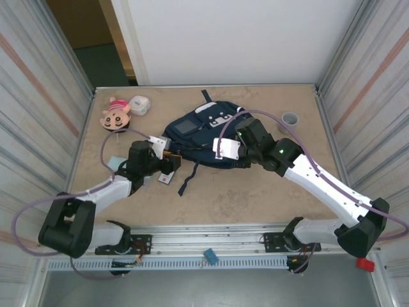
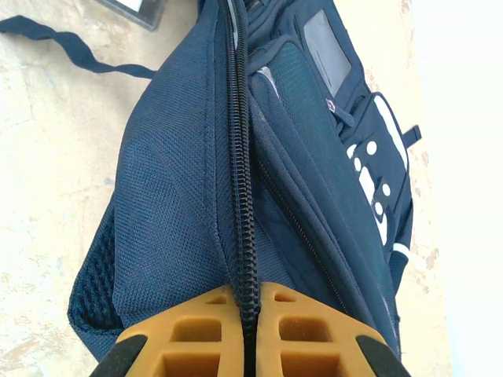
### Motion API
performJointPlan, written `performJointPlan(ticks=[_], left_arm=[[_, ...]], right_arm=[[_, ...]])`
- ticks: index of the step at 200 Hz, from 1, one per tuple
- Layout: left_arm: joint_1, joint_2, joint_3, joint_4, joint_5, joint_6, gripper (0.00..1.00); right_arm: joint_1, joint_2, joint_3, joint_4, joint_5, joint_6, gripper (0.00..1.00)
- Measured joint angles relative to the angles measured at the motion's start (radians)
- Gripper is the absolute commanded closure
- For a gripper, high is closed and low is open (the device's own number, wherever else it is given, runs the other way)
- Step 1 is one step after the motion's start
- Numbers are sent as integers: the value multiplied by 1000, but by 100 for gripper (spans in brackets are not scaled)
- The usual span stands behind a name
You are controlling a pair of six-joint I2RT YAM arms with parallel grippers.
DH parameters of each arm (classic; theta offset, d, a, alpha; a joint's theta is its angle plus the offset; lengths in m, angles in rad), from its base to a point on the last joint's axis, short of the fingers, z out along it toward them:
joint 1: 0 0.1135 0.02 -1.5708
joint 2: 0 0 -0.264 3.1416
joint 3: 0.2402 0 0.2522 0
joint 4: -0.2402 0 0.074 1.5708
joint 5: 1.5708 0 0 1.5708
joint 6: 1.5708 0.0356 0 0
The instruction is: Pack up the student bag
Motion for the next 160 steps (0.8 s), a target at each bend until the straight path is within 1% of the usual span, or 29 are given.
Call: performJointPlan(ticks=[19, 40, 56, 65, 111, 141, 160], left_arm=[[0, 86, 8, 58, 40, 20, 64], [0, 151, 23, 112, 97, 36, 81], [0, 161, 25, 146, 142, 50, 95], [0, 160, 26, 161, 161, 49, 100], [3, 123, 26, 169, 201, 57, 100], [5, 77, 27, 138, 257, 56, 100], [2, 51, 39, 89, 294, 58, 100]], right_arm=[[0, 0, 0, -2, -3, -11, 100], [0, 0, 0, -5, -4, -14, 100], [0, 0, 0, -6, -3, -14, 100], [0, 0, 0, -6, -3, -14, 100], [0, 0, 0, -2, 19, 3, 100], [9, 5, 0, 14, 52, 44, 100], [26, 7, -9, 40, 67, 77, 100]])
